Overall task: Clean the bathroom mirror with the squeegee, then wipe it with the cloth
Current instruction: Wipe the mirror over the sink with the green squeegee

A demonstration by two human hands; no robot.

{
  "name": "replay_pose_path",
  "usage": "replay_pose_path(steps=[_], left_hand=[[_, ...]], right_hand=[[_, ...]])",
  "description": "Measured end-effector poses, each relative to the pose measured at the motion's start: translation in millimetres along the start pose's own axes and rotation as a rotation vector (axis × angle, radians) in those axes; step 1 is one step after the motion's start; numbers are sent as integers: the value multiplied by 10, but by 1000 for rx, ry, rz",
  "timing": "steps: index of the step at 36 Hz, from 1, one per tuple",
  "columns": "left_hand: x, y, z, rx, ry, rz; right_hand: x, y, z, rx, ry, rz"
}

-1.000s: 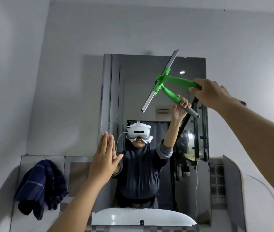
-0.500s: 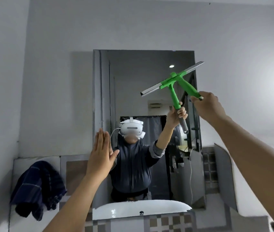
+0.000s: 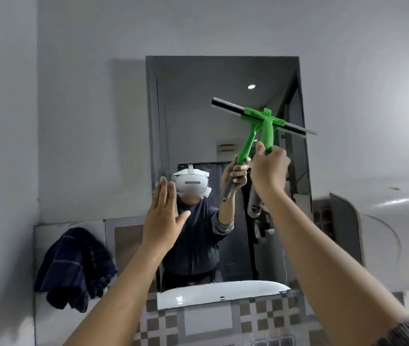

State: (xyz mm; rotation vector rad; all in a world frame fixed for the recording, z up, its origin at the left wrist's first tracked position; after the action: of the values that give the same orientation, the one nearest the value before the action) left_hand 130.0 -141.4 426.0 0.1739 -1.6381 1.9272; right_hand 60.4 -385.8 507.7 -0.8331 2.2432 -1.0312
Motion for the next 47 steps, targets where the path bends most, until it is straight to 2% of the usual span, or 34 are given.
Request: replay_pose_path(steps=[5,10,19,32,34,36,47], left_hand=[[7,6,-8,-28,55,-23],[-21,14,-40,-47,99,-54],[-91,78,-28,-24,86,-12],[-205,266,-81,15,145,-43],[-397,605,258,126,123,-66],[-433,690,180,163,125,-74],[-386,605,15,197,87,-69]], right_hand=[[-353,250,-121,-39,-78,47],[-609,377,-307,-10,-70,19],[-867,513,-491,215,98,-150],[-713,530,-449,459,284,-318],[-423,441,-175,491,313,-459],[-414,468,-147,538,336,-501],[-264,241,-241,733,530,-543]])
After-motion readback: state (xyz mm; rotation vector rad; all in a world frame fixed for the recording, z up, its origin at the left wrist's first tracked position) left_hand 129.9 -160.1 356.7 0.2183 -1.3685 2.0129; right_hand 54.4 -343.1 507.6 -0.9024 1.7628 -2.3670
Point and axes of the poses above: each hand's wrist, its own y-axis away from the middle knuckle, its own x-axis out of the back of the hand, z = x × y, the point moved 7 cm from there along -y, towards the middle knuckle, and after that the axes turned 12 degrees about x, right-handed, at the moved point
